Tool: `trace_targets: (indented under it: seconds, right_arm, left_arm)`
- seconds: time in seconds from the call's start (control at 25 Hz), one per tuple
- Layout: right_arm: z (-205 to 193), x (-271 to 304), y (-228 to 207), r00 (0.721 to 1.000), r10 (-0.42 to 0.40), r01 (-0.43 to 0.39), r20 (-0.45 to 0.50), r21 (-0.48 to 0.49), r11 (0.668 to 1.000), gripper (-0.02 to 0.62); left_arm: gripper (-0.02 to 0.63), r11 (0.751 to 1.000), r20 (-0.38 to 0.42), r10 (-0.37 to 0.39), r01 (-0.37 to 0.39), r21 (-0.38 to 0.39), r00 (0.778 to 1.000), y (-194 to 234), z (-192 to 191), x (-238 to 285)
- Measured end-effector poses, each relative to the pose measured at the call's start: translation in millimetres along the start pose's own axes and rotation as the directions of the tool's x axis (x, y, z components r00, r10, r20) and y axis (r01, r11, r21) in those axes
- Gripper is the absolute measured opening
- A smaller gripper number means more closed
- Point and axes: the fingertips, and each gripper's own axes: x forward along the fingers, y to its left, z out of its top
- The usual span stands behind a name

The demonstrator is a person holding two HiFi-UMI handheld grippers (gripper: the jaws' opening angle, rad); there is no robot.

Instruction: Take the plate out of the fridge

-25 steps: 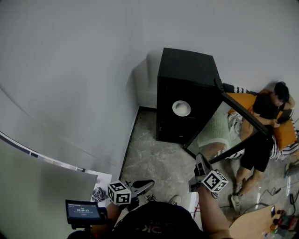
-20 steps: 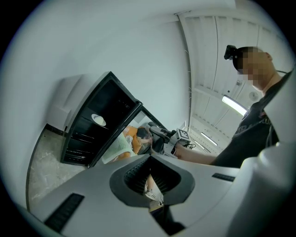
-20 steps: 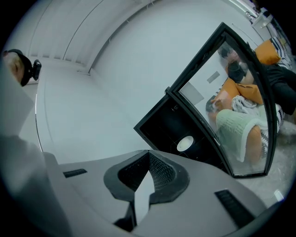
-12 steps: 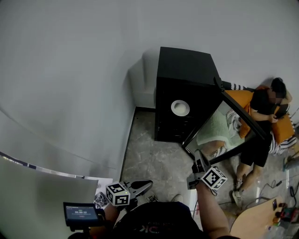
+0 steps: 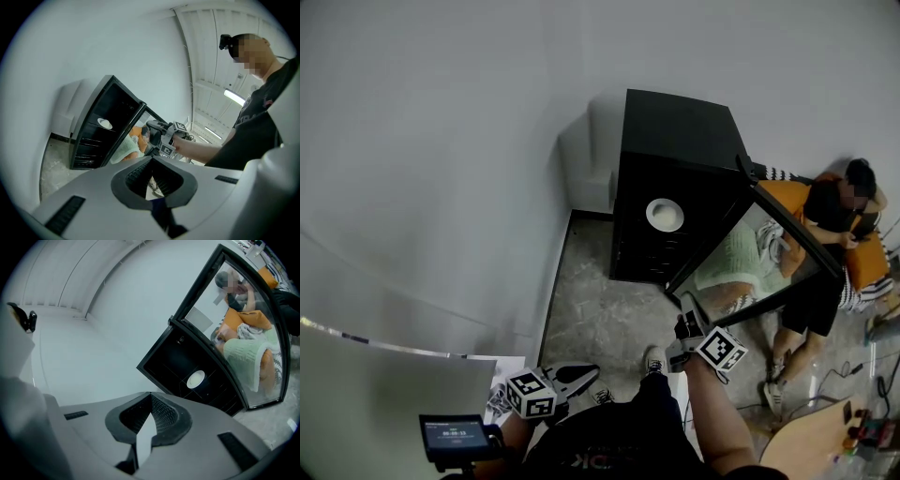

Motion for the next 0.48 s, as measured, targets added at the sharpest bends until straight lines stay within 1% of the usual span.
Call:
trace_targets:
  seconds: [0.16,0.24,0.4,0.48]
  right_arm:
    - [-1,20,-3,0.999,0.025,-0.024,-0.020,0.042,0.999,0.008]
    - [1,30,-10,0.999,0.024,-0.023,-0.029,0.050,0.998,0.008]
    - [11,51,-52,0.999,-0.021,0.026,-0.046,0.109,0.994,0.008]
    - [20,63,-72,0.998,-0.034,0.040,-0.052,0.117,0.992,0.008]
  left_arm:
    - [0.005,0.999,0.018,0.030,-0.029,-0.013,0.999,5,3,0]
    - [0.005,0.999,0.031,0.042,-0.041,-0.014,0.999,8,6,3]
    - [0.005,0.998,0.055,0.062,-0.062,0.001,0.997,17,14,27]
    - [0.005,0.998,0.064,0.070,-0.071,0.002,0.996,21,22,39]
